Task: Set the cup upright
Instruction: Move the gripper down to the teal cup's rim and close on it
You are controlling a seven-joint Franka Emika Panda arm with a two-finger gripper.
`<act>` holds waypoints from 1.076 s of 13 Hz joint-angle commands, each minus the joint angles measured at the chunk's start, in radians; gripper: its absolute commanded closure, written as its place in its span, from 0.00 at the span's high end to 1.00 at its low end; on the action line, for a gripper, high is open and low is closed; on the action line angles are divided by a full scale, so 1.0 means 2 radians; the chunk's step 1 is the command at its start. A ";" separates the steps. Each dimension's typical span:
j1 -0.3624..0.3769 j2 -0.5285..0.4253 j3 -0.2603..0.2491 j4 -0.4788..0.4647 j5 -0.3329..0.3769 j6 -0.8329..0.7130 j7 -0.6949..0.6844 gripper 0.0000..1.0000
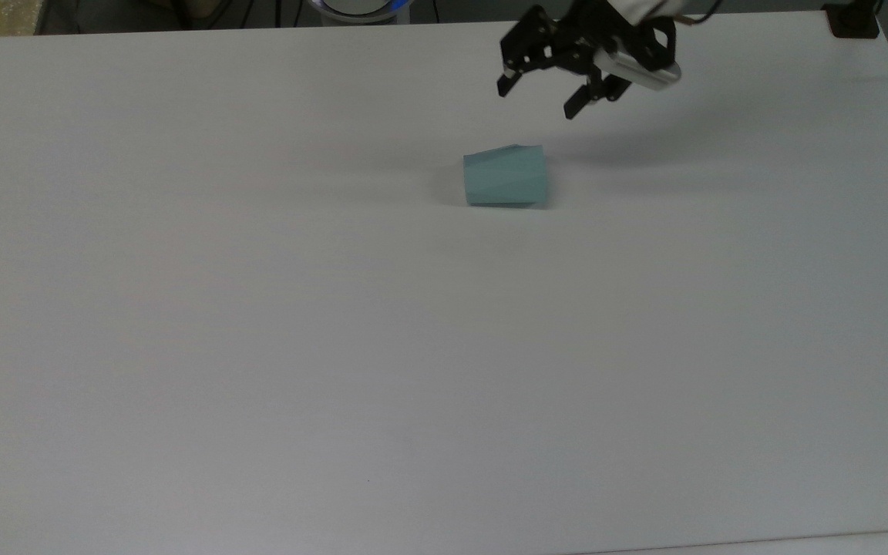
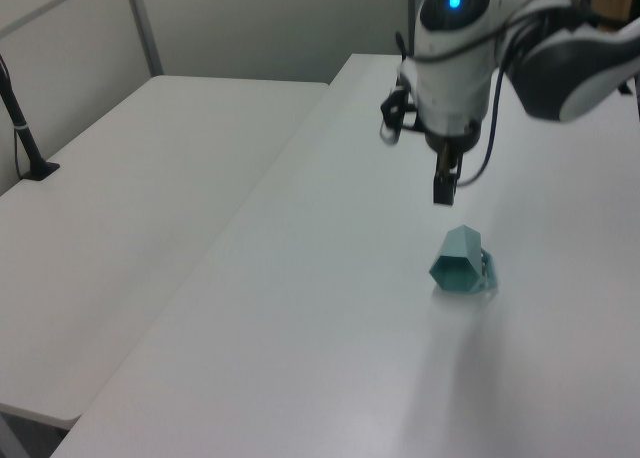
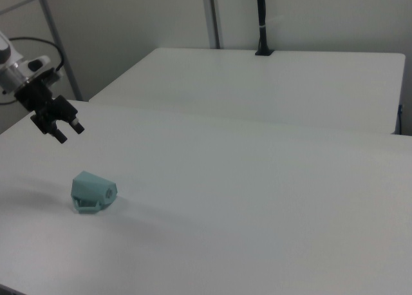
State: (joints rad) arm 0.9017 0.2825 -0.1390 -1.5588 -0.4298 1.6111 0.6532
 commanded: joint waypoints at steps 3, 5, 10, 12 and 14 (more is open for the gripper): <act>0.043 0.076 -0.008 0.039 -0.038 -0.016 0.052 1.00; 0.048 0.101 -0.009 0.051 -0.040 -0.016 0.054 1.00; 0.056 0.134 -0.008 0.060 -0.049 -0.015 0.069 1.00; 0.057 0.143 -0.008 0.058 -0.051 -0.015 0.075 1.00; 0.055 0.153 -0.008 0.048 -0.058 -0.014 0.091 1.00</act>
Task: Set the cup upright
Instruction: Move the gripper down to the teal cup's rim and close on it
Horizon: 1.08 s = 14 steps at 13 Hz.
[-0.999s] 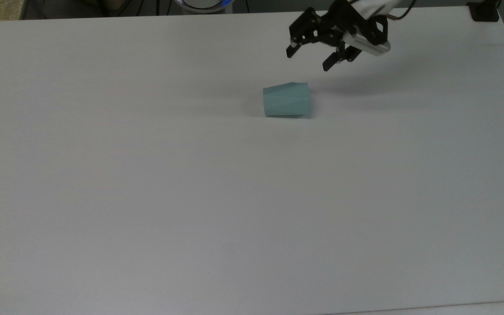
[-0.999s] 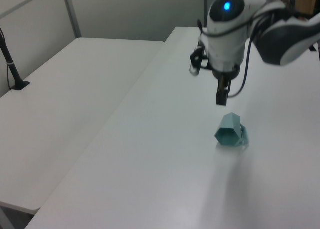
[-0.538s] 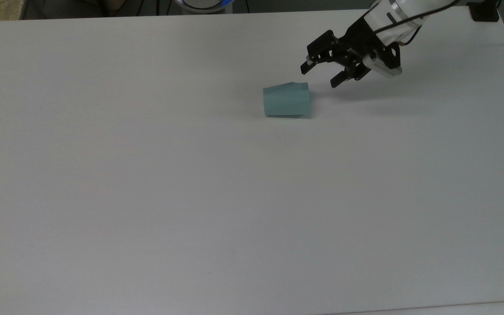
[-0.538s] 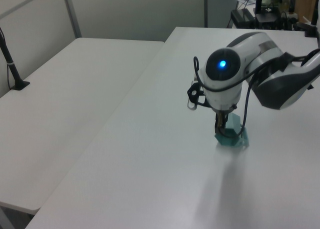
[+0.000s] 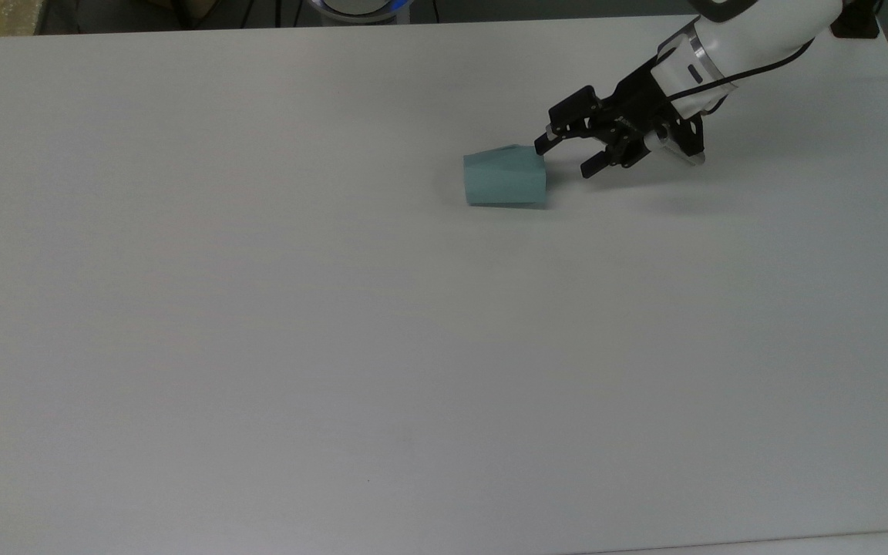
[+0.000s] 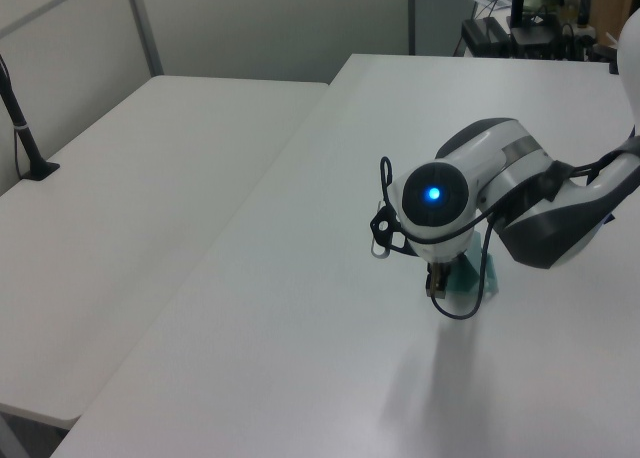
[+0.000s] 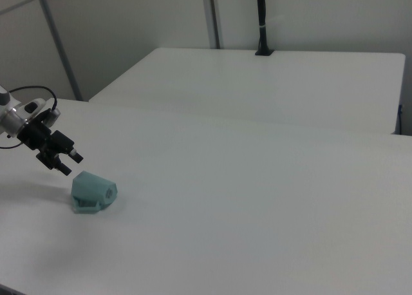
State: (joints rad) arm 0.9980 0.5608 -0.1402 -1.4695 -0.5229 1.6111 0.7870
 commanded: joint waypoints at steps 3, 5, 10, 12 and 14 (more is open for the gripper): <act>0.004 0.013 -0.008 -0.038 -0.031 -0.019 0.059 1.00; 0.002 0.013 -0.009 -0.043 -0.033 -0.022 0.079 1.00; 0.001 0.013 -0.008 -0.048 -0.038 -0.023 0.081 0.06; 0.001 0.013 -0.008 -0.048 -0.038 -0.025 0.077 0.00; 0.002 0.014 -0.008 -0.061 -0.046 -0.026 0.077 0.00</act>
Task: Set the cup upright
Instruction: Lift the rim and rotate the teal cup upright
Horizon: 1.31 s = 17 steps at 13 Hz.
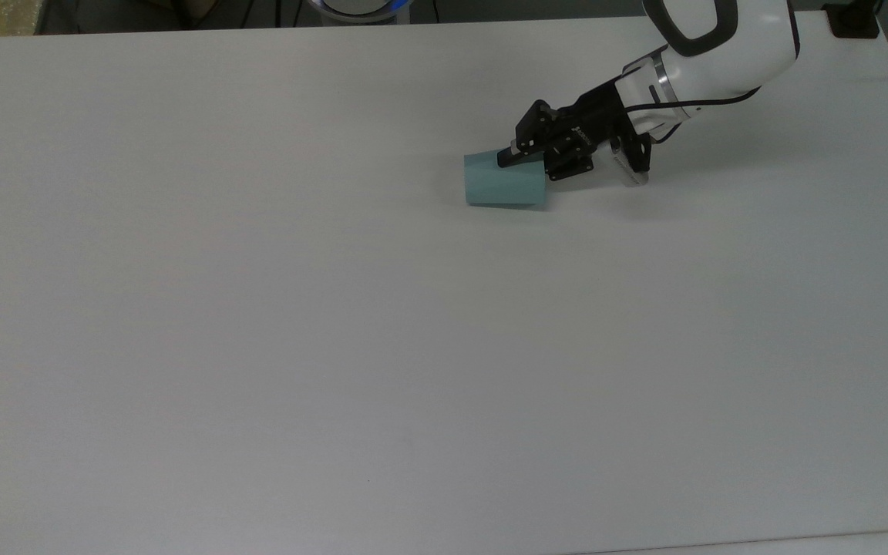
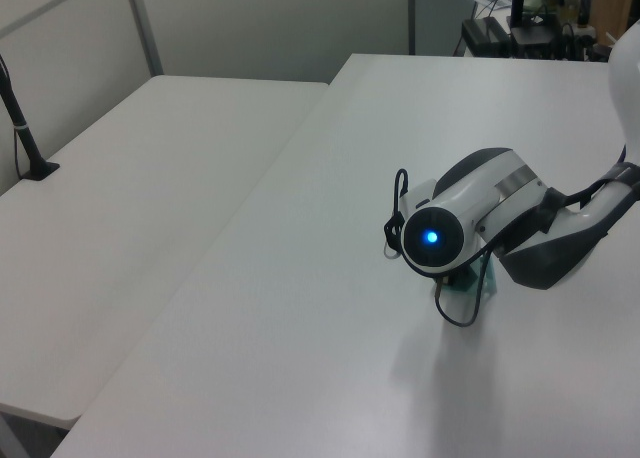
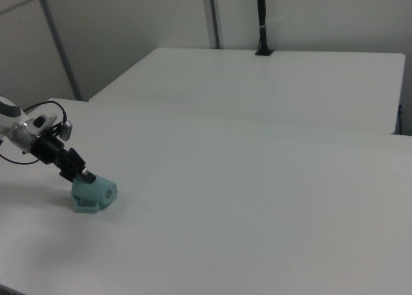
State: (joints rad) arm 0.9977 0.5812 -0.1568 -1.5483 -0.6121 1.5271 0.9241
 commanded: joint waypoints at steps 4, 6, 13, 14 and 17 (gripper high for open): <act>0.002 0.012 0.000 -0.031 -0.010 0.019 0.000 0.00; -0.001 -0.002 -0.003 -0.027 -0.008 0.015 -0.024 0.00; -0.036 -0.106 -0.004 -0.015 0.044 0.017 -0.107 0.00; -0.048 -0.120 -0.004 -0.017 0.058 0.023 -0.120 0.00; -0.108 -0.149 -0.004 -0.025 0.113 0.062 -0.171 0.00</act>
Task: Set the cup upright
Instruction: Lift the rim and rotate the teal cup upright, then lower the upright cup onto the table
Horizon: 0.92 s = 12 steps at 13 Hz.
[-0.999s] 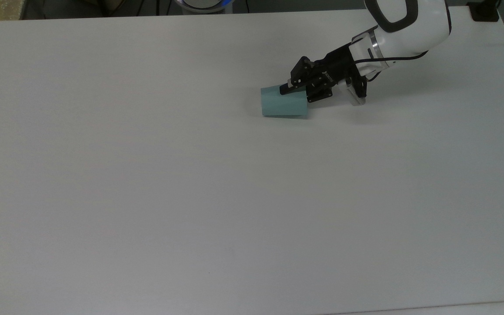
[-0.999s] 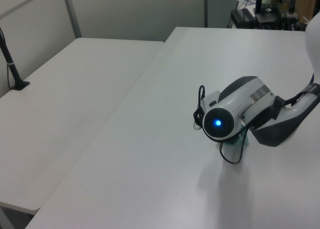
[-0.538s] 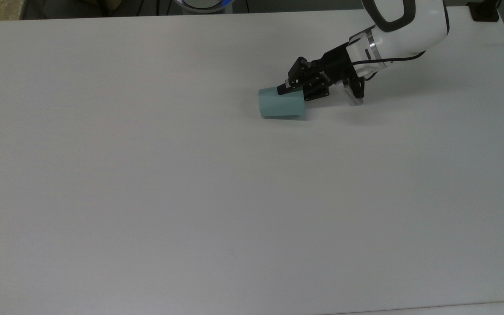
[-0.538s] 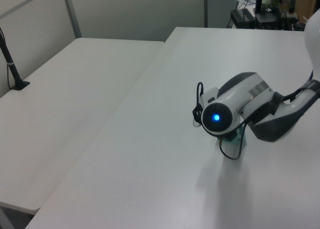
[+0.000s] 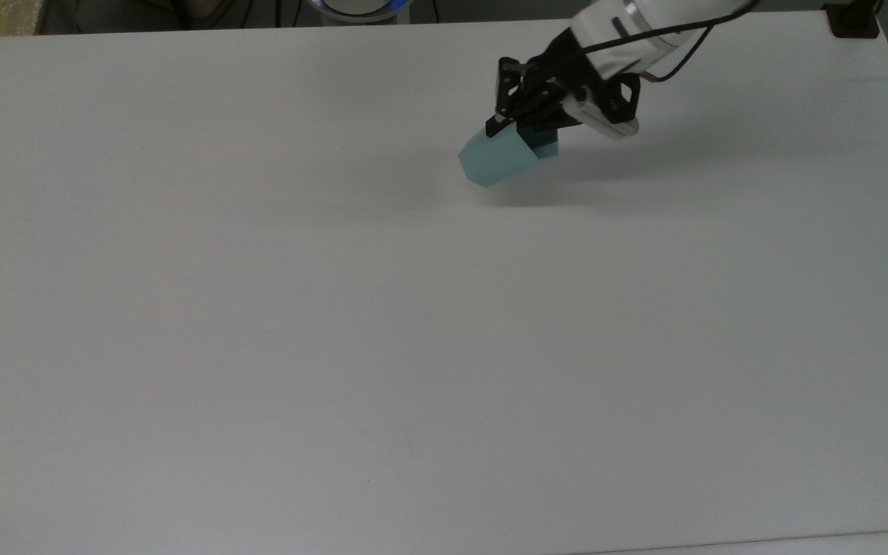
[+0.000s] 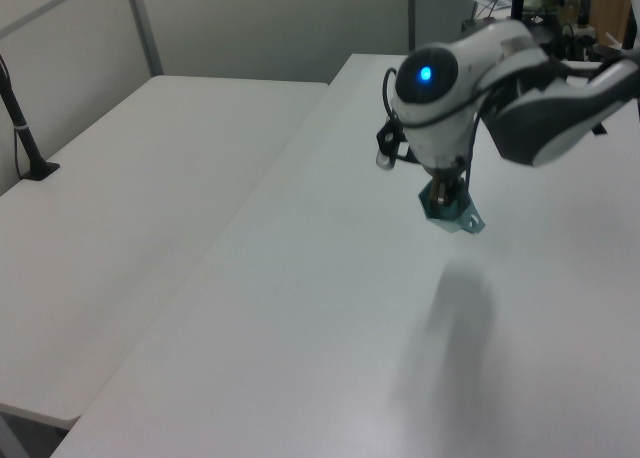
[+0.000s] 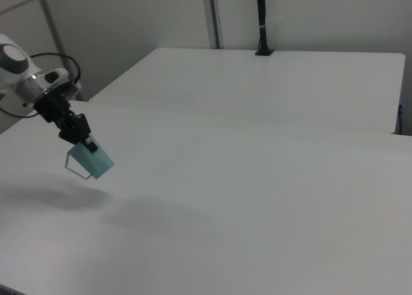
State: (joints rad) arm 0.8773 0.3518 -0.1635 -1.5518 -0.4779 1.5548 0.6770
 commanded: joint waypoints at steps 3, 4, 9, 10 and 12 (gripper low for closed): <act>-0.133 -0.106 0.000 -0.108 0.116 0.176 -0.078 0.00; -0.161 -0.127 0.000 -0.133 0.152 0.203 -0.098 0.00; -0.234 -0.173 -0.003 -0.224 0.209 0.281 -0.154 0.00; -0.244 -0.179 -0.003 -0.245 0.210 0.311 -0.155 0.00; -0.271 -0.182 -0.003 -0.268 0.211 0.341 -0.162 0.00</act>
State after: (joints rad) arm 0.3882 0.0475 -0.1726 -1.9728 -0.0819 2.1335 0.3884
